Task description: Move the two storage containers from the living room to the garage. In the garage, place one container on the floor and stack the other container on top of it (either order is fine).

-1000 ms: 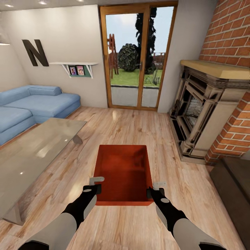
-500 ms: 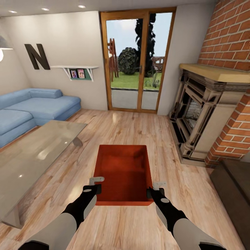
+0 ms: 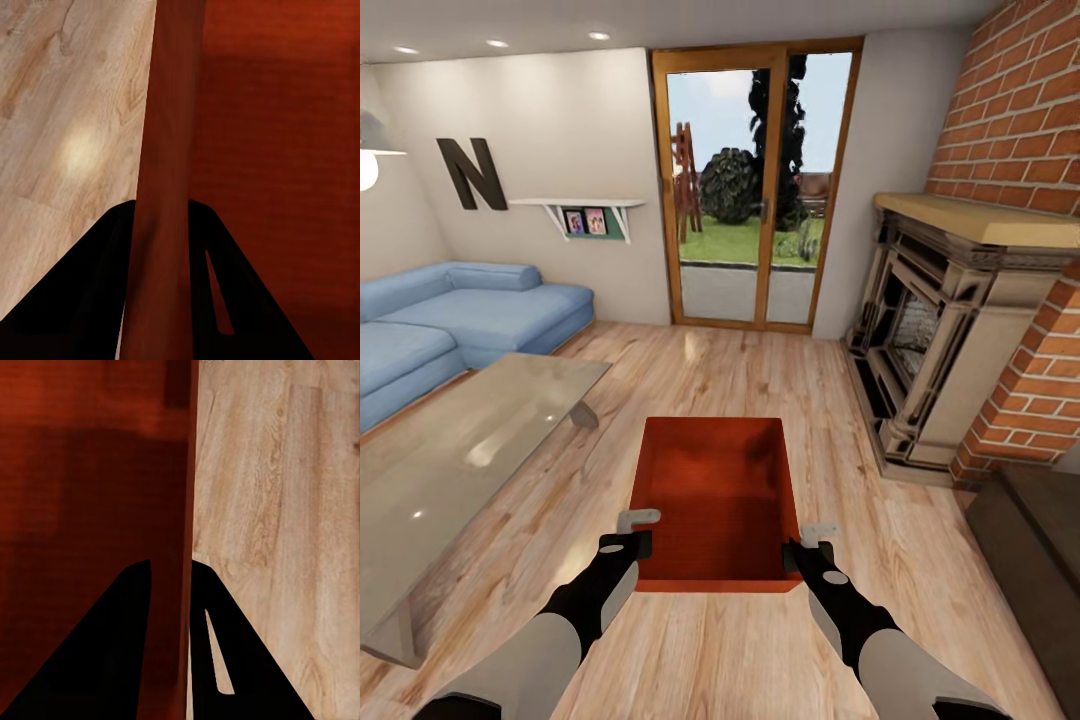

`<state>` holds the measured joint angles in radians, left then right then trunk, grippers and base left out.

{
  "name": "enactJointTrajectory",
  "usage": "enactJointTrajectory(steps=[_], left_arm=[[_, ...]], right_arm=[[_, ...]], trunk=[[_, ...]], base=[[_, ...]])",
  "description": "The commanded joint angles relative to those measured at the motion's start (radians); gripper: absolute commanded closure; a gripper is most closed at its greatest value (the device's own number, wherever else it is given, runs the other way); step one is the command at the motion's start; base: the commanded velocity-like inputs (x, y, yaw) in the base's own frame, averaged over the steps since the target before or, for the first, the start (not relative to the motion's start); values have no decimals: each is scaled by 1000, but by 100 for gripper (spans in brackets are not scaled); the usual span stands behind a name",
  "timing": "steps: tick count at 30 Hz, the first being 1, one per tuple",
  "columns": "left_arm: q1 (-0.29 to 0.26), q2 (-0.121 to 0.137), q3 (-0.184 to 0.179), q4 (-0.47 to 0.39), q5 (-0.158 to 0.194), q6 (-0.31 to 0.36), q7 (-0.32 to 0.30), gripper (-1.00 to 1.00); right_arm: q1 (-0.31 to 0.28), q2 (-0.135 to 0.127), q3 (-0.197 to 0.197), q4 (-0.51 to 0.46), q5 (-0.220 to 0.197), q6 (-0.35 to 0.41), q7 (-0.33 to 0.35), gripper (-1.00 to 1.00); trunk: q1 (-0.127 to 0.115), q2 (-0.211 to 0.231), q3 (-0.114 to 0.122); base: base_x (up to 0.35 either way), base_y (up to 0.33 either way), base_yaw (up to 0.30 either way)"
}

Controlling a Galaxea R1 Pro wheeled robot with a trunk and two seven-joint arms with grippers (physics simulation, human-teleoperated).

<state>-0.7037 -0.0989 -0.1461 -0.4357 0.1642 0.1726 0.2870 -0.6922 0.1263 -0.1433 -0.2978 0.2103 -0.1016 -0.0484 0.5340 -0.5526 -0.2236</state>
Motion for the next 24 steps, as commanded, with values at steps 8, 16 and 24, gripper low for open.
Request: enactJointTrajectory(steps=[8,16,24], left_arm=[[-1,1,68,0,21,8,26,100],[-1,1,68,0,21,8,26,100],[-1,1,68,0,21,8,26,100]], right_arm=[[-1,1,-27,-3,14,-43,-18,100],[-1,1,-26,-3,14,-43,-18,100],[-1,1,-25,-3,14,-43,-18,100]], trunk=[[0,-1,11],[0,-1,23],[0,-1,36]], base=[[0,0,0],[0,0,0],[0,0,0]])
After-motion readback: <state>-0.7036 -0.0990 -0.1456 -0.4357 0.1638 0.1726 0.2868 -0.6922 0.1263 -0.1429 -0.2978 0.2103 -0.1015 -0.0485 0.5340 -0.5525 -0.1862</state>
